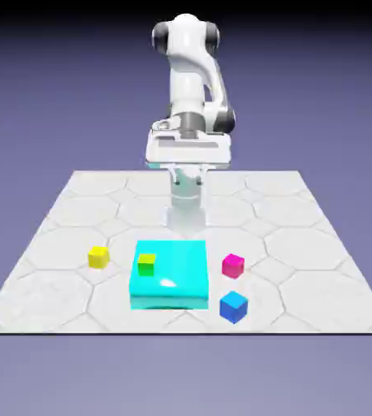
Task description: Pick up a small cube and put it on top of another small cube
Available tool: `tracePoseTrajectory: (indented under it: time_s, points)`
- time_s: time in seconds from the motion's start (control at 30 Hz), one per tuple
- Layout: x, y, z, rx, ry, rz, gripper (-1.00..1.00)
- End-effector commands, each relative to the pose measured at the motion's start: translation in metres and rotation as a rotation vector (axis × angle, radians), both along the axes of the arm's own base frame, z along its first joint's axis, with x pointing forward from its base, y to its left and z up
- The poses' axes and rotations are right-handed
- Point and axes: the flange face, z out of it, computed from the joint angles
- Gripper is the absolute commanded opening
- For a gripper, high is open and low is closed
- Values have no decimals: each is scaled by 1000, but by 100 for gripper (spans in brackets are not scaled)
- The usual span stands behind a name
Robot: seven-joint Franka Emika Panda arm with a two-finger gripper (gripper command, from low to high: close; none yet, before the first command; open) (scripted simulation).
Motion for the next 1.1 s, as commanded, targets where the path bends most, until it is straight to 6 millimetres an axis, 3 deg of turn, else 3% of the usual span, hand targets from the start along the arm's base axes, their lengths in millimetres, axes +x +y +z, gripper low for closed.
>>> tracePoseTrajectory:
  time_s: [0.0, 0.1, 0.23, 0.4, 0.53, 0.8, 1.07]
  points:
    - [4, 13, -17, -46, 71, 43, 0]
    - [7, 47, -71, -186, 282, 168, 0]
    - [-3, 83, -140, -381, 548, 330, 0]
    - [-34, 114, -215, -644, 840, 528, 0]
    - [-64, 130, -263, -869, 1026, 684, 0]
    - [-120, 155, -323, -1356, 1215, 979, 0]
    - [-167, 184, -354, -1859, 1101, 1239, 0]
